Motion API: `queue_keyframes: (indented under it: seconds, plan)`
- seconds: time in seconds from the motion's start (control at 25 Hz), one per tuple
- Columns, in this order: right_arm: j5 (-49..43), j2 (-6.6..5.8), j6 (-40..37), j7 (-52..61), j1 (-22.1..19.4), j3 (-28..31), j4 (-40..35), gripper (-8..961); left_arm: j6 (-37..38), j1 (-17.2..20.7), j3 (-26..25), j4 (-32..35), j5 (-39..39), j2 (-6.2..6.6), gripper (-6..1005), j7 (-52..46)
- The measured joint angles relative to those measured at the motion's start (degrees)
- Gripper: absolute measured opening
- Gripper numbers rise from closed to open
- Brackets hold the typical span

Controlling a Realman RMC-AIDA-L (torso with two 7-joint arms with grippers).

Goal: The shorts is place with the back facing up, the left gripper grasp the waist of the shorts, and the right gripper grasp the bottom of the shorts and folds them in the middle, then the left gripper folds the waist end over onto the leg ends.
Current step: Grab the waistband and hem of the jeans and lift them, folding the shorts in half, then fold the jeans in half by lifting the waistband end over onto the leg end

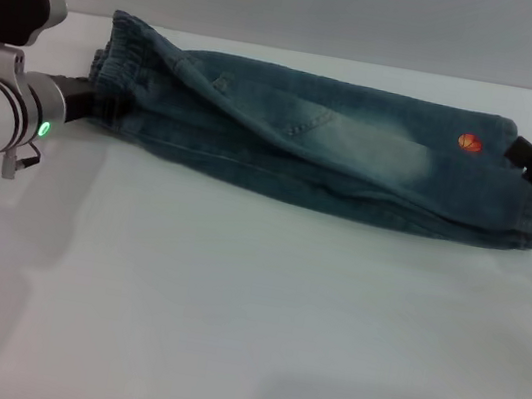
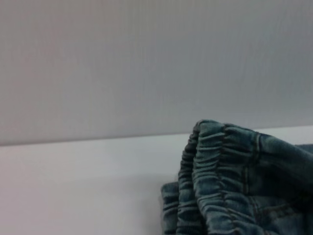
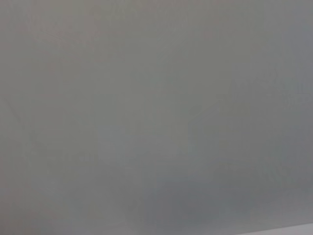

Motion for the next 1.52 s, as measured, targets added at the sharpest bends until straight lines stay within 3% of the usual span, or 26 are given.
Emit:
queue_keyframes:
  seconds: [0.36,0.56,0.68,0.88,1.04,1.2,1.28,1.36,1.52]
  plan:
    - [0.1,-0.11,0.8,0.7,-0.6,0.1,0.0,609,2.1,1.2,0.9,-0.6,-0.5,-0.21,533,-0.4]
    - [0.2,-0.11,1.5,1.0,-0.6,0.1,0.0,606,1.7,1.3,1.6,-0.5,-0.5,-0.23,291,-0.5]
    - [0.2,-0.11,1.6,1.5,-0.6,0.3,0.0,604,1.1,1.7,1.6,-1.0,-0.5,-0.29,96,-0.5]
    - [0.2,-0.11,2.3,1.6,-0.6,0.9,0.2,602,-1.3,3.8,1.7,-5.4,-0.6,-0.44,20,-0.6]
    - [0.2,-0.04,2.5,1.6,-0.5,0.5,0.4,600,-4.5,9.0,2.8,-14.7,-0.6,-0.55,20,-0.7]
    - [0.0,-0.01,2.9,1.6,0.1,0.3,1.2,597,-4.5,9.0,2.8,-14.7,-0.6,-0.55,20,-0.7]
    - [-0.2,0.03,3.4,1.6,0.5,0.0,1.7,596,-9.0,12.5,3.5,-21.9,-0.6,-0.46,21,-2.1]
    - [-0.3,0.07,3.6,1.5,0.9,-0.7,1.8,595,-9.0,12.5,3.5,-21.9,-0.6,-0.46,21,-2.1]
    - [-0.3,0.07,3.7,1.2,1.9,-2.0,2.8,593,-11.5,15.8,5.3,-28.3,-0.6,-0.42,21,-3.0]
